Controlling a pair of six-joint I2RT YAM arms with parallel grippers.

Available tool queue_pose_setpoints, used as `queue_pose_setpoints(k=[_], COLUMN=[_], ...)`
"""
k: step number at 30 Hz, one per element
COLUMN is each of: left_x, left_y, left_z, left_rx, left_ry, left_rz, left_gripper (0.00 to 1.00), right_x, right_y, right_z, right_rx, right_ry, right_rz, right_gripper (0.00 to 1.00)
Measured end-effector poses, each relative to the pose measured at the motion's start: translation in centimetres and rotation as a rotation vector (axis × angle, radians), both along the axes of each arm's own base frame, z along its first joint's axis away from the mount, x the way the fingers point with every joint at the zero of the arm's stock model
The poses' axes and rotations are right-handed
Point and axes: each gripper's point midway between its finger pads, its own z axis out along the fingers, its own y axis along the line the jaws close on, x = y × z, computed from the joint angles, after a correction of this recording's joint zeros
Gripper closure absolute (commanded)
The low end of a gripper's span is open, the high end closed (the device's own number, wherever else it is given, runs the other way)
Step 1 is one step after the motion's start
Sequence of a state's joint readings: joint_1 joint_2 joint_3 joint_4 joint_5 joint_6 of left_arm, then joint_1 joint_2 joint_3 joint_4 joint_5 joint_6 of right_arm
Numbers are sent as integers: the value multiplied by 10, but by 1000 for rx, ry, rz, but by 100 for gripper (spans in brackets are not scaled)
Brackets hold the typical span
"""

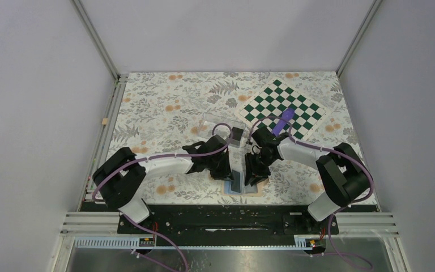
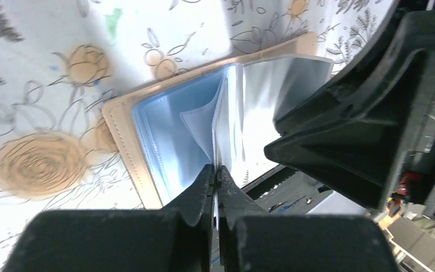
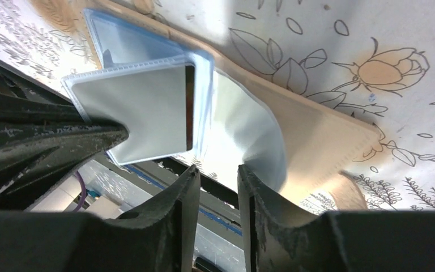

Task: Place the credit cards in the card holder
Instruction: Turn over the card slot in the card holder.

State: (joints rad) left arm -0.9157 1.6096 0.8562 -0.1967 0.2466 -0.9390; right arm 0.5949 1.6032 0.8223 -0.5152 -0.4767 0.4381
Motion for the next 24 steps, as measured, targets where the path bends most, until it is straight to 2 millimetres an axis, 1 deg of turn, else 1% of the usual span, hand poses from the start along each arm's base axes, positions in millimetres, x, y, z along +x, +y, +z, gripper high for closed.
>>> queue_pose_setpoints(k=[4, 7, 9, 12, 15, 17, 22, 23, 24], left_x=[0, 2, 4, 9, 9, 9, 6, 6, 5], left_y=[16, 24, 26, 23, 20, 18, 9, 8, 7], left_z=[3, 6, 12, 17, 14, 13, 14, 15, 14], left_rx=[66, 121, 148, 173, 213, 228, 258, 259, 261], left_ry=[-19, -27, -33, -38, -25, -21, -15, -14, -12], left_rz=[3, -8, -22, -38, -53, -59, -82, -86, -87], left_gripper=[100, 100, 100, 100, 100, 100, 92, 89, 83], right_x=[5, 7, 6, 6, 7, 8, 11, 12, 12], right_y=[4, 4, 3, 3, 2, 2, 4, 4, 4], right_z=[8, 9, 8, 8, 9, 13, 29, 32, 34], right_rx=[22, 23, 18, 18, 16, 21, 58, 64, 68], right_ry=[-29, -37, -38, -39, -47, -62, -116, -127, -136], right_rz=[2, 7, 8, 12, 14, 14, 14, 13, 13], right_gripper=[55, 54, 53, 48, 46, 45, 42, 41, 41])
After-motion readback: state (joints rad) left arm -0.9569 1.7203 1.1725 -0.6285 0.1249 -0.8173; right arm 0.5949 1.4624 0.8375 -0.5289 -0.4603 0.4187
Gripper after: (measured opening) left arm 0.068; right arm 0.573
